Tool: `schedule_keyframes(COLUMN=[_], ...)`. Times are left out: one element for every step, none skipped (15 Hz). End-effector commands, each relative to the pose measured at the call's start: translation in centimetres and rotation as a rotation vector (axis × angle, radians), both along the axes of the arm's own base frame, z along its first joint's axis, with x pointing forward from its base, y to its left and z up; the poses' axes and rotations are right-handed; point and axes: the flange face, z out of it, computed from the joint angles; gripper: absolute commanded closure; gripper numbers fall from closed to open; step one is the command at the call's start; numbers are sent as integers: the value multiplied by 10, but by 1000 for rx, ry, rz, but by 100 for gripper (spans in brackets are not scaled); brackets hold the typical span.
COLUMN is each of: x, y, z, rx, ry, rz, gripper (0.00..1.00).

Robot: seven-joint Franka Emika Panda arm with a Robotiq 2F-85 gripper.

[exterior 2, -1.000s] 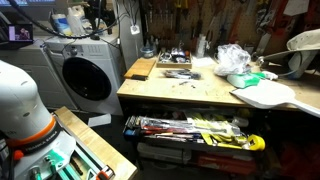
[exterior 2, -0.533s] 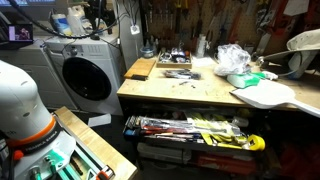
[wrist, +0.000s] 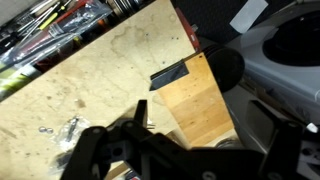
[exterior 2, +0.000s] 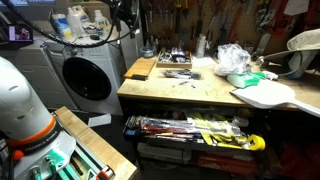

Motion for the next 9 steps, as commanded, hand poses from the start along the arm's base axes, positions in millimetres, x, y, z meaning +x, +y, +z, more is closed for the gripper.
schedule_keyframes(x=[-16, -22, -30, -36, -41, -48, -53, -58, -63], y=[-70, -89, -107, -124, -140, -157, -172, -188, -202], z=[-32, -44, -56, -67, -78, -91, -102, -115, -128], rx=[35, 40, 51, 64, 77, 89, 99, 114, 118], ry=[3, 10, 14, 12, 12, 12, 7, 15, 17], rz=[-97, -124, -154, -175, -208, -236, -254, -280, -309], gripper=[0, 0, 0, 0, 0, 0, 0, 0, 0])
